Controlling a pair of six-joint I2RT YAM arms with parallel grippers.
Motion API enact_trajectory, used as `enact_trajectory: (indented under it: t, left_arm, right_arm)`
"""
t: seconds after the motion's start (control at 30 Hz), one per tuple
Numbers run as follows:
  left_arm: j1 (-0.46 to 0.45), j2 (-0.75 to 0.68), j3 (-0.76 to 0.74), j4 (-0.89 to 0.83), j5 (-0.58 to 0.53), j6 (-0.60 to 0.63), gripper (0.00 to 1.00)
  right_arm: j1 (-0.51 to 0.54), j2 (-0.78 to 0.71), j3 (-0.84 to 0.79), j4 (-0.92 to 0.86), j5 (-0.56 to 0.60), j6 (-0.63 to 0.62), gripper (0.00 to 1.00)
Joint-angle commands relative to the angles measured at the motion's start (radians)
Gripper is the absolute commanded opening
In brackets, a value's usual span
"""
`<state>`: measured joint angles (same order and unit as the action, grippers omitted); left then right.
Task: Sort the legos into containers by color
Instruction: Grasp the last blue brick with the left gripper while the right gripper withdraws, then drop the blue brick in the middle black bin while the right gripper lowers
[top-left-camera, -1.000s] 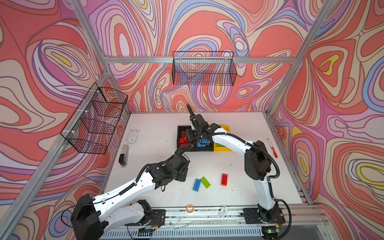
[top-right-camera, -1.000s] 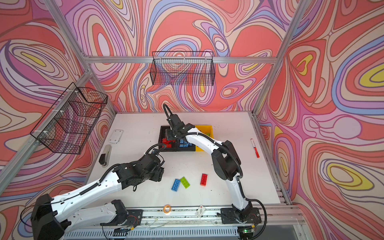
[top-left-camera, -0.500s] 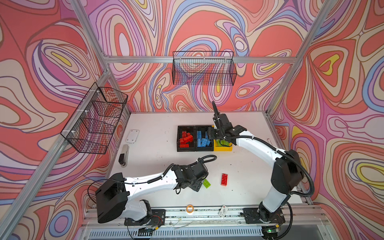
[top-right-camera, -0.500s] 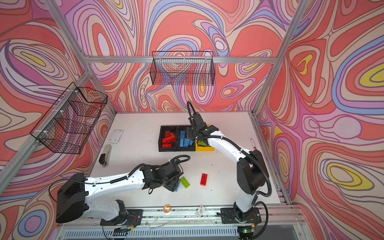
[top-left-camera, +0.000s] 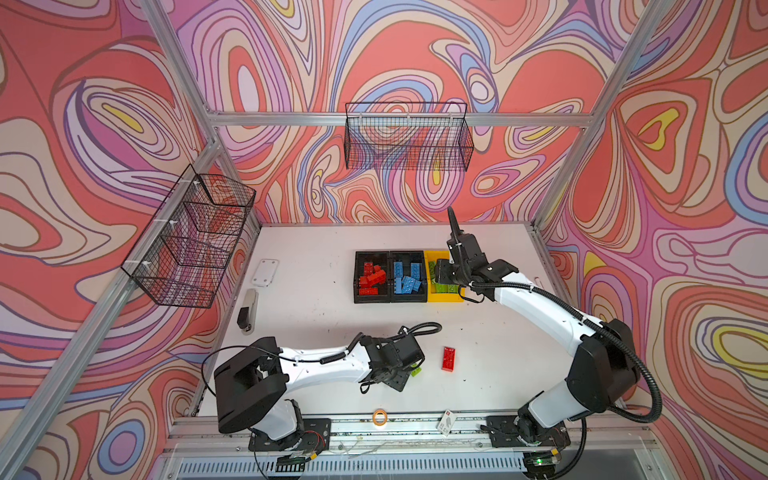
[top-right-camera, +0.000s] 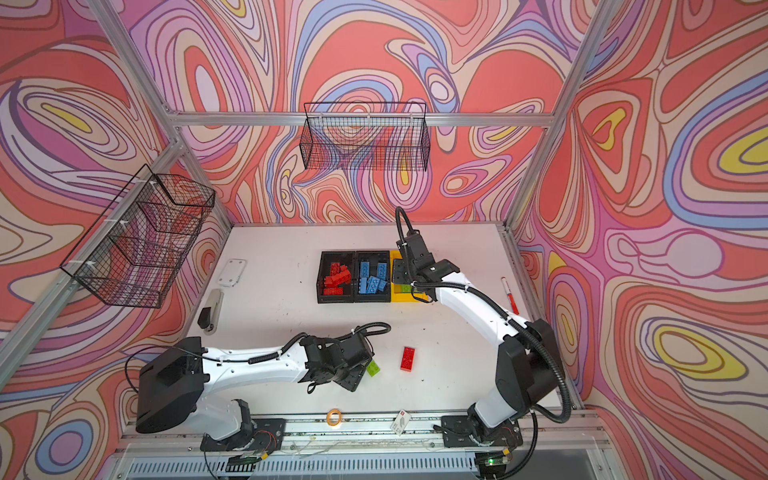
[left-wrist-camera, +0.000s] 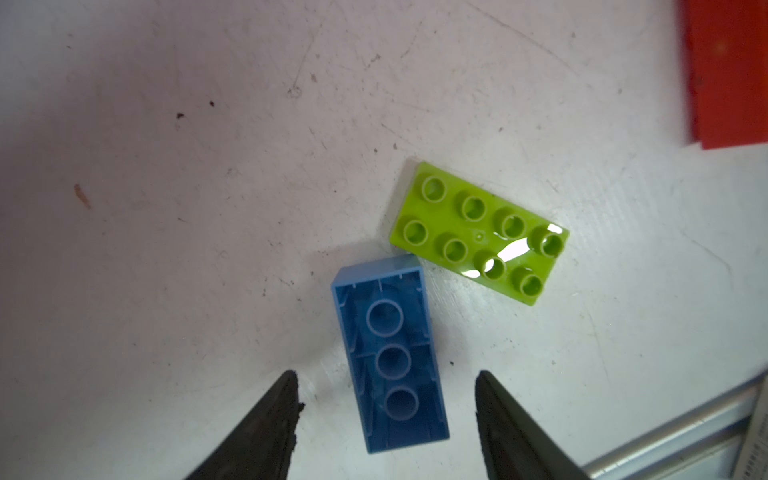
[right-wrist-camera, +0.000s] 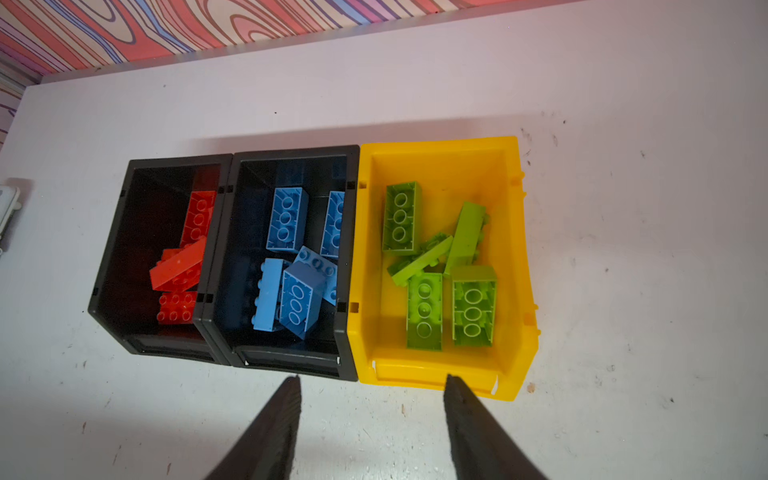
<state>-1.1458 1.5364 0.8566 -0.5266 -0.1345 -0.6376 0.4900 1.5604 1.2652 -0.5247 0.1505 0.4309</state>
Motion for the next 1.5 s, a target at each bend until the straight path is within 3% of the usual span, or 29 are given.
enact_trajectory:
  t: [0.0,0.2,0.47,0.77,0.93,1.17,1.23,1.33,1.47]
  left_arm:
    - [-0.004,0.029,-0.013,0.008,-0.006,-0.015,0.62]
    - [-0.005,0.042,-0.017,0.014,-0.009,-0.009,0.47]
    - [0.019,0.025,0.048,-0.041,-0.052,0.064,0.27]
    - [0.181,-0.007,0.208,-0.103,-0.047,0.313,0.24]
    - [0.310,0.072,0.365,-0.071,-0.020,0.439,0.23]
    - [0.426,0.301,0.647,-0.006,0.018,0.513,0.30]
    - [0.453,0.377,0.741,-0.014,0.033,0.518,0.39]
    - [0.483,0.465,0.867,-0.024,0.051,0.519,0.60]
    - [0.499,0.502,0.952,-0.043,0.028,0.514,0.70]
  right_arm:
    - [-0.006,-0.035,-0.021,-0.003,0.021,0.012,0.59]
    - [-0.007,-0.054,-0.059,-0.025,-0.001,0.015,0.58]
    - [-0.008,-0.148,-0.237,-0.060,-0.021,0.053,0.57]
    - [-0.007,-0.309,-0.389,-0.127,-0.013,0.119,0.56]
    - [0.005,-0.356,-0.451,-0.110,-0.058,0.143,0.55]
    - [0.084,-0.356,-0.451,-0.140,-0.034,0.158,0.54]
    - [0.117,-0.349,-0.449,-0.140,-0.030,0.167,0.54]
    - [0.189,-0.334,-0.444,-0.141,0.001,0.192,0.54]
    - [0.264,-0.317,-0.457,-0.120,0.005,0.217,0.55]
